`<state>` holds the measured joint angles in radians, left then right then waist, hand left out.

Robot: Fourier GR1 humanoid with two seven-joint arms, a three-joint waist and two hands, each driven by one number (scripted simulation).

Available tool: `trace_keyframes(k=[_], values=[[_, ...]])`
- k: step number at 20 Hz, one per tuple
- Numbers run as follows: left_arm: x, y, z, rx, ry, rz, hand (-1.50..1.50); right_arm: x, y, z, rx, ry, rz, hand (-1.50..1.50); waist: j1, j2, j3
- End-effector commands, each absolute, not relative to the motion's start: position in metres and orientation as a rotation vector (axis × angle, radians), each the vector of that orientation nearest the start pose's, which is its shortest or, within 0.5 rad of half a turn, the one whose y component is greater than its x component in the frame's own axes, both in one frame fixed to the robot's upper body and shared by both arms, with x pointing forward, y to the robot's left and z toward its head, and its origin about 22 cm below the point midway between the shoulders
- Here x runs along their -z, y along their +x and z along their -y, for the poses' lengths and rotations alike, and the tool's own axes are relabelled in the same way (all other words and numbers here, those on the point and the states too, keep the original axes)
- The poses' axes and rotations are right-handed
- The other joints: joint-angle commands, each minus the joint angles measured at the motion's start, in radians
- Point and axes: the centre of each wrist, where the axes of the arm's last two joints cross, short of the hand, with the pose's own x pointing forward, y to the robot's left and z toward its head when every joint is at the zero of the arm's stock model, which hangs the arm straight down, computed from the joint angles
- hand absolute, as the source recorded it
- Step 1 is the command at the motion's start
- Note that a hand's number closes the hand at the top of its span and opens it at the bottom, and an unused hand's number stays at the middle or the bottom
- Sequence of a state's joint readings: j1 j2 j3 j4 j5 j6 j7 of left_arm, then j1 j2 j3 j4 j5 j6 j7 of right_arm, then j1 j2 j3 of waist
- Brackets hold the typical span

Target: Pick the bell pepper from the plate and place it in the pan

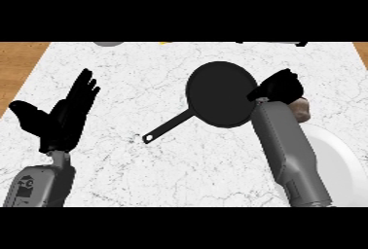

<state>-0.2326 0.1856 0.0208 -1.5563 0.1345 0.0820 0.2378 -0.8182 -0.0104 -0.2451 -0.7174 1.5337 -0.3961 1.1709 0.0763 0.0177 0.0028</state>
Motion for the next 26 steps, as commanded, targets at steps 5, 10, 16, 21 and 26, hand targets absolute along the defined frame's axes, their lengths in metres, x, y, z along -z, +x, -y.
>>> trace_keyframes(k=[5, 10, 16, 21, 26], values=[[-0.068, 0.296, -0.251, 0.002, 0.052, 1.526, 0.00, -0.038, 0.408, 0.159, 0.260, -1.439, 0.824, -1.50, -0.013, -0.009, -0.001], [-0.065, 0.299, -0.246, -0.006, 0.052, 1.523, 0.00, -0.050, 0.402, 0.161, 0.456, -1.382, 1.010, -1.50, -0.031, -0.020, -0.001], [-0.062, 0.292, -0.252, -0.011, 0.083, 1.515, 0.00, -0.028, 0.370, 0.166, 0.616, -1.306, 1.162, -1.50, -0.043, -0.036, 0.000], [-0.054, 0.290, -0.263, -0.017, 0.090, 1.500, 0.00, -0.015, 0.333, 0.145, 0.622, -1.190, 1.290, -1.50, -0.053, -0.039, -0.002], [-0.050, 0.286, -0.268, -0.029, 0.076, 1.490, 0.00, 0.011, 0.288, 0.128, 0.593, -1.123, 1.350, -1.50, -0.064, -0.033, -0.003]])
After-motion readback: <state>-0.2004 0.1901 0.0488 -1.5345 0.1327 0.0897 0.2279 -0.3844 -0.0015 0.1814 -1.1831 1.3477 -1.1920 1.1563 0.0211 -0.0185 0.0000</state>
